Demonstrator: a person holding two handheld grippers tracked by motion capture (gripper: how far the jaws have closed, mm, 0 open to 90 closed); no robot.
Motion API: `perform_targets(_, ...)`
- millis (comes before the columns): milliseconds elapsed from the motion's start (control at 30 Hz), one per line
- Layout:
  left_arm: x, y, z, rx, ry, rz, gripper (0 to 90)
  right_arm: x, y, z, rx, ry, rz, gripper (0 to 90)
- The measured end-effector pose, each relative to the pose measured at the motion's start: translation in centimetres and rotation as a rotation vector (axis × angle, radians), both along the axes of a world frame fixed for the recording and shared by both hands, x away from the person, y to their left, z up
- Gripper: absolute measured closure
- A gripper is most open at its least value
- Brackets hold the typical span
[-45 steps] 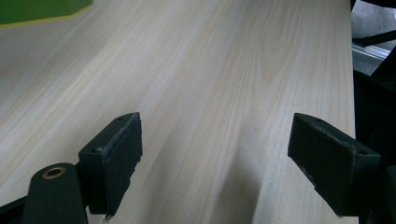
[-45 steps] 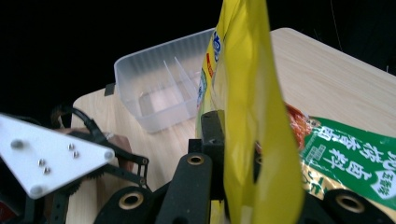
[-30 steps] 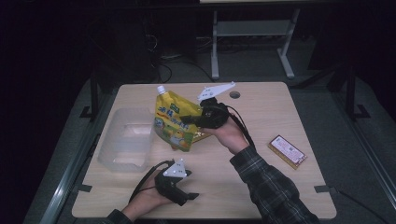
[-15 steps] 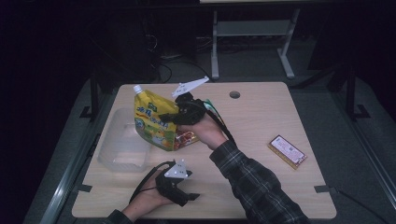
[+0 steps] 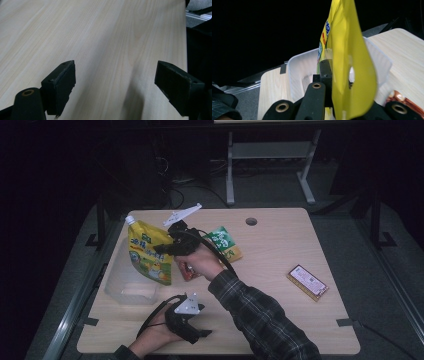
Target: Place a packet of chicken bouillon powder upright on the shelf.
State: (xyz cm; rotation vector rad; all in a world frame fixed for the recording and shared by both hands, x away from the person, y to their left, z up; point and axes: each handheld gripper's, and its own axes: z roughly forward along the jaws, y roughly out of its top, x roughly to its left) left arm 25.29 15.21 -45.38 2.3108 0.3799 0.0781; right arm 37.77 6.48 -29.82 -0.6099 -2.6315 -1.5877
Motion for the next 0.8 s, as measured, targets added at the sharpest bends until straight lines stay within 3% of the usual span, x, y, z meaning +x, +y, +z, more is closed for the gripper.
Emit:
perform_targets(267, -0.8, 0.7, 0.0, 0.0, -0.005, 0.004, 16.6, 0.2, 2.1, -0.8, 0.022, 0.012, 0.02, 90.0)
perform_targets(300, -0.7, 0.9, 0.1, 0.019, -0.014, -0.008, 16.6, 0.2, 2.4, -0.9, 0.023, 0.01, 0.026, 90.0)
perform_targets(333, -0.9, 0.7, 0.0, -0.022, 0.009, 0.018, 16.6, 0.2, 2.7, -1.0, 0.021, 0.011, 0.027, 90.0)
perform_targets(433, -0.7, 0.9, 0.1, 0.017, -0.019, -0.001, 16.6, 0.1, 3.5, -1.1, 0.023, 0.011, 0.038, 90.0)
perform_targets(533, -0.8, 0.8, 0.0, 0.003, -0.004, 0.014, 16.6, 0.0, 4.2, -1.3, 0.021, 0.018, 0.051, 90.0)
perform_targets(667, -0.7, 0.8, -0.1, -0.001, -0.014, 0.01, 16.6, -0.1, 4.8, -1.6, 0.018, 0.023, 0.062, 90.0)
perform_targets(800, -0.7, 0.7, -0.1, 0.015, -0.015, -0.003, 16.6, 0.0, 5.2, -1.9, 0.015, 0.03, 0.07, 90.0)
